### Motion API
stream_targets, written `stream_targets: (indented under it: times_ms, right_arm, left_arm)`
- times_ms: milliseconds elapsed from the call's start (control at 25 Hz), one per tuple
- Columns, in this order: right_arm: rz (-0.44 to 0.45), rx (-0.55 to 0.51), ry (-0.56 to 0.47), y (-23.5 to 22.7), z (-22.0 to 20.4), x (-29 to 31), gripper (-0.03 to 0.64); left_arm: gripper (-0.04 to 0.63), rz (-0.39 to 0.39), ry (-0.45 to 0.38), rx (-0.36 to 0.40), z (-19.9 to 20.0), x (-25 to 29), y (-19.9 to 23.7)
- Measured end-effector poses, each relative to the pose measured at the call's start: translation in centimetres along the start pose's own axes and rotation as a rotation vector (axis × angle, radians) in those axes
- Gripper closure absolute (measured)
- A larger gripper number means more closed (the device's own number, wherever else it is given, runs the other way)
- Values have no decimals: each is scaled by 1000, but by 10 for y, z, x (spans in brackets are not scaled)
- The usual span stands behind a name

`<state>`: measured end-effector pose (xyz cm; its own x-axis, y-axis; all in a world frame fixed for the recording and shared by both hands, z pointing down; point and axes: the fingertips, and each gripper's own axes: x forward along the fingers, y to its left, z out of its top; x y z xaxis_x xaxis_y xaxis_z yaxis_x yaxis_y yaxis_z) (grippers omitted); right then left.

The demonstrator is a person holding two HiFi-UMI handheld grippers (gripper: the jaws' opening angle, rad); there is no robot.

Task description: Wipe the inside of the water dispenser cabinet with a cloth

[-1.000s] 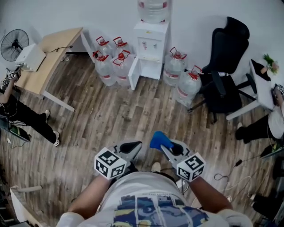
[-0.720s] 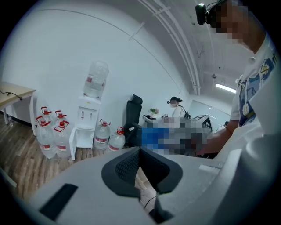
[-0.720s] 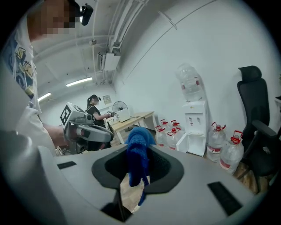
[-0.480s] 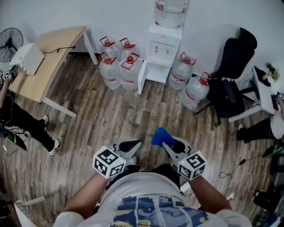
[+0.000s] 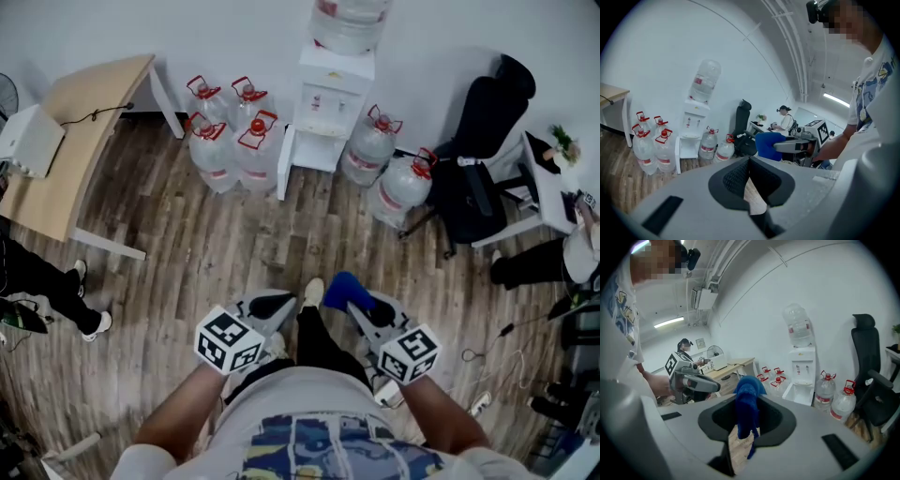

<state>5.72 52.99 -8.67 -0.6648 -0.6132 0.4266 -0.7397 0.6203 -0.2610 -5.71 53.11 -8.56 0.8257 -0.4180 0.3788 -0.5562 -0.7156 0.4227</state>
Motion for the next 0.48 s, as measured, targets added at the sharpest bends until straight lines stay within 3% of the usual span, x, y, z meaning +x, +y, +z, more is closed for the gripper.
stream_targets:
  times_ms: [480]
  right_arm:
    - [59,25,-35,-140,81,93,532]
  left_arm:
    - [592,34,66,40,98,104,78]
